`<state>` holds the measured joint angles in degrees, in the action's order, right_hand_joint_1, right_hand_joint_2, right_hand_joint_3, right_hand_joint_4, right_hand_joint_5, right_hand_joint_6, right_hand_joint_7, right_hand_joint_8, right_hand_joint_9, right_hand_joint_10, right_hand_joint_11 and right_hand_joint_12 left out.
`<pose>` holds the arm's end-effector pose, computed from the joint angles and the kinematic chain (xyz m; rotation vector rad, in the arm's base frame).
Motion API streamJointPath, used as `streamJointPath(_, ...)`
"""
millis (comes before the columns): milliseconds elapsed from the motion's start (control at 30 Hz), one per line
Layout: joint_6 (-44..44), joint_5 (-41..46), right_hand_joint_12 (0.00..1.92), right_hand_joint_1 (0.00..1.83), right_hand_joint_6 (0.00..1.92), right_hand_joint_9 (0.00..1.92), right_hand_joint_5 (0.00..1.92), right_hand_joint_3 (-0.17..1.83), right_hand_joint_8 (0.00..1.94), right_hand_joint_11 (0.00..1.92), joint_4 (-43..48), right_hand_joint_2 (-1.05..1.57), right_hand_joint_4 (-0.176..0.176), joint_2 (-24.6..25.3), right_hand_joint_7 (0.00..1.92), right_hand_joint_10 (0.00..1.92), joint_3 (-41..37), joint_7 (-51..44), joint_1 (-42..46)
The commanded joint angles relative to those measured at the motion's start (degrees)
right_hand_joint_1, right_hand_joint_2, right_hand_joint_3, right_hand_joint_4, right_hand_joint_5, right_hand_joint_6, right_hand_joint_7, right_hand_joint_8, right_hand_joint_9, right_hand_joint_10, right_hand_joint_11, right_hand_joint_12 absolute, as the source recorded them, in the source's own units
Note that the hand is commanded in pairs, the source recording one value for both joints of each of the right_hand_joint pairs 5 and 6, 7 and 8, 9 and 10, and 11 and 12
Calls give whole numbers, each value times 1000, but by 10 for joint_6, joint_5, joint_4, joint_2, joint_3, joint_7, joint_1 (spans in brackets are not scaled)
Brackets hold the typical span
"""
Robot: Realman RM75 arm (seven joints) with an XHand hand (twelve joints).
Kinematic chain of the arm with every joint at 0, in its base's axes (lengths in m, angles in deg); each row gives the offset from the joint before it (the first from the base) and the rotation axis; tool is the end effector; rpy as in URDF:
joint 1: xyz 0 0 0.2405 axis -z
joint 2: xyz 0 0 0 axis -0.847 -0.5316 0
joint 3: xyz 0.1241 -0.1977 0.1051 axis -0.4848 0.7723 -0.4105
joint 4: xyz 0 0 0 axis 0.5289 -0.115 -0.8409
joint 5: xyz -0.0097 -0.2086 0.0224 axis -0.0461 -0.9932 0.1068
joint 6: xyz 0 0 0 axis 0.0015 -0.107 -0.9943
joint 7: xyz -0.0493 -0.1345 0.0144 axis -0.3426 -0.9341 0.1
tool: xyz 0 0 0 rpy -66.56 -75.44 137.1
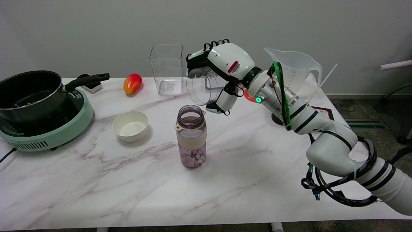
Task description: Pour the contents of the measuring cup into the bottle.
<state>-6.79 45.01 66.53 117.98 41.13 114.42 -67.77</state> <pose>-0.1168 -0.3440 0.2495 2.0660 0.0616 0.4314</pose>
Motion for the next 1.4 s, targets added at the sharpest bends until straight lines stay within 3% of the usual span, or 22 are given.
streamJointPath(33,-76,-69,869,1541,1017,1101,1017,1220,1174,869,15,102,0,-30,1174,1101,27,-5,-31)
streamJointPath(667,-70,-89,884,1530,1058,1109,1058,1161,1187,884,19,156,0,-49,1187,1109,17,-20,-26)
streamJointPath(1400,1,-98,898,1537,1070,1115,1070,1166,1193,898,22,181,0,-33,1193,1115,35,-26,-21)
